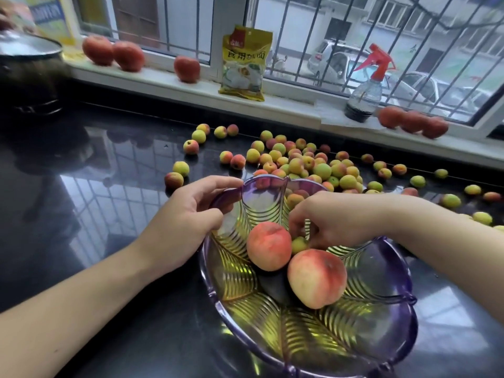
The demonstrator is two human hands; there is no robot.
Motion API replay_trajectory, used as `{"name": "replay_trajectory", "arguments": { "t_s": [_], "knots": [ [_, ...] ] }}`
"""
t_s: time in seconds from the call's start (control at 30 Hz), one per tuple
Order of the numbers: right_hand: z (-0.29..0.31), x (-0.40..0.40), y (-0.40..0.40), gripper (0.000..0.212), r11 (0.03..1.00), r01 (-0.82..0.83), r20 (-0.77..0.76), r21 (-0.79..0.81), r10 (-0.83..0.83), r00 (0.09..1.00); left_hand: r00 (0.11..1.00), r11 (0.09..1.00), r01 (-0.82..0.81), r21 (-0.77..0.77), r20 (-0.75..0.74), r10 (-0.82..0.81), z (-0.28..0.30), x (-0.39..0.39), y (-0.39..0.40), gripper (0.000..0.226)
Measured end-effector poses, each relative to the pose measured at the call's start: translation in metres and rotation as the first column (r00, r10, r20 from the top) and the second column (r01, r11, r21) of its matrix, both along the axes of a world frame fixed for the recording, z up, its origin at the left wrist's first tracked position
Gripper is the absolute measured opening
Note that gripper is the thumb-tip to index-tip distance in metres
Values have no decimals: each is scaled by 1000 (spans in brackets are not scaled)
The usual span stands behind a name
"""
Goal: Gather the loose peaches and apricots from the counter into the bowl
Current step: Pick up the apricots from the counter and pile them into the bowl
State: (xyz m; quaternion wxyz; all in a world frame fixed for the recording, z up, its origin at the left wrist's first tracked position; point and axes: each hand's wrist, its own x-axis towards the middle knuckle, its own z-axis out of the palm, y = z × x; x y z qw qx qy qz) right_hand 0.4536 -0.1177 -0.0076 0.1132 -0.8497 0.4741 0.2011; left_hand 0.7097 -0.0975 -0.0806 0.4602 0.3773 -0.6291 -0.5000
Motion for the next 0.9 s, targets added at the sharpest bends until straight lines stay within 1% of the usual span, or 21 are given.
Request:
{"name": "replay_trajectory", "arguments": {
  "t_s": [0.07,0.13,0.17,0.2,0.23,0.27,0.3,0.33,0.37,0.4,0.43,0.47,0.5,0.57,0.63,0.67,0.7,0.77,0.83,0.87,0.9],
  "knots": [
    [0,1,2,25,1000,16,-6,-6,-16,1000,1000,1000,17,-12,-3,-17,0,0,0,58],
    [6,-2,5,34,997,70,21,15,-71,997,999,1000,14,-13,-35,-15,3,1,-1,47],
    [11,-6,7,39,993,119,67,25,-121,990,999,1000,-11,-26,-48,10,4,3,-3,42],
    [17,-11,10,40,984,180,160,18,-180,971,997,996,-66,-56,-48,63,5,5,-5,38],
    [23,-18,13,37,968,249,305,-6,-236,923,989,983,-146,-108,-28,144,5,9,-9,35],
    [27,-26,16,30,945,323,494,-42,-262,829,971,957,-233,-173,7,238,3,14,-13,33],
    [28,-34,19,25,911,405,683,-80,-246,688,942,921,-309,-238,54,330,3,18,-17,32],
    [25,-42,22,24,862,492,818,-121,-194,542,906,883,-366,-294,105,410,2,23,-21,33],
    [18,-48,25,23,802,573,885,-170,-131,446,872,853,-394,-342,152,464,2,27,-25,36],
    [9,-53,27,23,747,633,913,-204,-89,399,853,840,-389,-379,197,484,3,33,-29,38],
    [-2,-56,29,22,719,667,931,-195,-79,358,847,851,-352,-390,254,466,6,39,-30,39],
    [-13,-59,31,21,727,675,953,-128,-99,287,851,881,-282,-379,325,412,7,43,-28,41],
    [-23,-61,32,20,747,664,972,-16,-143,185,851,917,-190,-350,408,332,7,46,-22,43],
    [-36,-66,34,26,770,609,975,192,-222,-27,811,963,-10,-271,561,167,0,45,-6,47],
    [-40,-66,37,27,774,524,935,354,-281,-217,776,971,77,-226,626,85,-11,40,6,42],
    [-43,-66,38,25,777,485,913,401,-298,-278,773,967,85,-239,628,88,-16,36,9,38],
    [-44,-67,38,23,781,458,901,424,-313,-300,767,960,72,-271,630,120,-18,32,11,34],
    [-48,-69,39,21,778,445,893,444,-343,-291,745,943,17,-334,633,211,-19,26,15,29],
    [-49,-70,41,19,774,438,885,458,-351,-306,703,919,-78,-387,632,326,-17,23,17,25],
    [-49,-70,41,19,773,436,883,461,-350,-314,689,912,-160,-377,620,377,-17,24,18,25],
    [-49,-70,41,18,776,434,885,456,-348,-309,693,909,-263,-324,593,411,-13,26,20,25]
  ]
}}
